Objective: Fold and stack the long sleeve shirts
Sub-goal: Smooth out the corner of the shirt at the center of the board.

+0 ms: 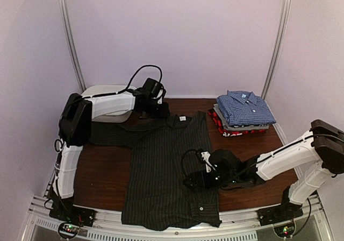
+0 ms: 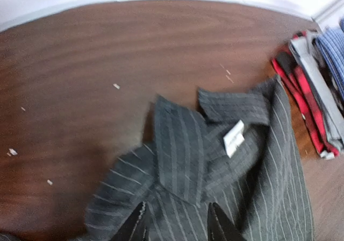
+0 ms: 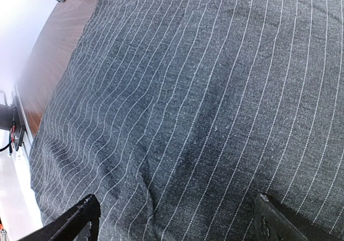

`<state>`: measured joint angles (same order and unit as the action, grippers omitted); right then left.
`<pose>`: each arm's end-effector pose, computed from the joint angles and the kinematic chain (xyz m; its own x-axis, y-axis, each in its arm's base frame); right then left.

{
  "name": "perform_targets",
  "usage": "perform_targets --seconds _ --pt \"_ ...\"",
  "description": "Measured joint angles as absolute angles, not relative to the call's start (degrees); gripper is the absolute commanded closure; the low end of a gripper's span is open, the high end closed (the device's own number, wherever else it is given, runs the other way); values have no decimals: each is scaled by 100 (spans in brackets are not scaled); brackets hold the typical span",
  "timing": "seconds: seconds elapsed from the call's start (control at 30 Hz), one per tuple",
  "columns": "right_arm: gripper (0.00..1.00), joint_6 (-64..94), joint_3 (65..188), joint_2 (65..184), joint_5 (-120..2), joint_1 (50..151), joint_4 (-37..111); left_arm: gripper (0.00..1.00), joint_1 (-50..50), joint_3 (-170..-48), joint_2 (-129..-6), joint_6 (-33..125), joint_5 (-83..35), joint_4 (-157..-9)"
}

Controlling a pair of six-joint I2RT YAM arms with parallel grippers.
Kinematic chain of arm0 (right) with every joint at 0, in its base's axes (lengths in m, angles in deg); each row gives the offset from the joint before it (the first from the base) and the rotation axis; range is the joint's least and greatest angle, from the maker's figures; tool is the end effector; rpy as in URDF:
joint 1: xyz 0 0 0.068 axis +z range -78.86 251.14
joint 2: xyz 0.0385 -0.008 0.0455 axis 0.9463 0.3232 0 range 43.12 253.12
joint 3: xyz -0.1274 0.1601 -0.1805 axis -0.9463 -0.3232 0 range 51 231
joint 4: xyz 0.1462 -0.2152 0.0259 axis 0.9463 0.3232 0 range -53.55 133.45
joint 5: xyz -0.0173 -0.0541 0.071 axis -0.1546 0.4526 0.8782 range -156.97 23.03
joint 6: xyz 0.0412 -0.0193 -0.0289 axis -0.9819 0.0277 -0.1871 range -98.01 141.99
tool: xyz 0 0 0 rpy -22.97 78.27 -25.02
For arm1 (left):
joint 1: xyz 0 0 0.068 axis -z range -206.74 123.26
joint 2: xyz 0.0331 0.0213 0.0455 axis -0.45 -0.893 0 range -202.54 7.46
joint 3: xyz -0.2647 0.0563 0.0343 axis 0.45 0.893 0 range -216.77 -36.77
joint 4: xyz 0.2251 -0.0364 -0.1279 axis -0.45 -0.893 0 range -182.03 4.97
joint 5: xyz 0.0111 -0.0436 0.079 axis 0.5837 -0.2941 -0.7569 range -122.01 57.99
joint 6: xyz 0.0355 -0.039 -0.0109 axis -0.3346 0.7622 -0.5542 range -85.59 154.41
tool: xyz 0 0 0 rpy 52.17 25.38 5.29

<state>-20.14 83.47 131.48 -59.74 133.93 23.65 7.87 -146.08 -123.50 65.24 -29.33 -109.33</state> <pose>0.1238 0.2505 0.1336 -0.8517 -0.2010 -0.4840 -0.4759 0.6833 0.5537 0.4262 -0.2963 0.1995 -0.8123 -0.0613 -0.5800 0.2072 0.8992 -0.3853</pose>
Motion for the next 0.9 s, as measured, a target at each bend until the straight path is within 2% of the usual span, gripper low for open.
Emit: perform_targets --seconds 0.27,0.5,0.73,0.9 --pt "0 -2123 7916 12722 -5957 13445 2295 61 1849 -13644 -12070 6736 -3093 -10716" --pt "0 -2195 7759 12534 -5950 13445 2313 58 1777 -13701 -12276 7077 -3438 -10603" --pt "0 -2195 7755 12530 -5950 13445 2313 58 1714 -14337 -12916 7272 -3674 -10611" --pt "0 -2195 7755 12530 -5948 13445 2313 70 1720 -14451 -13047 7403 -3889 -10627"
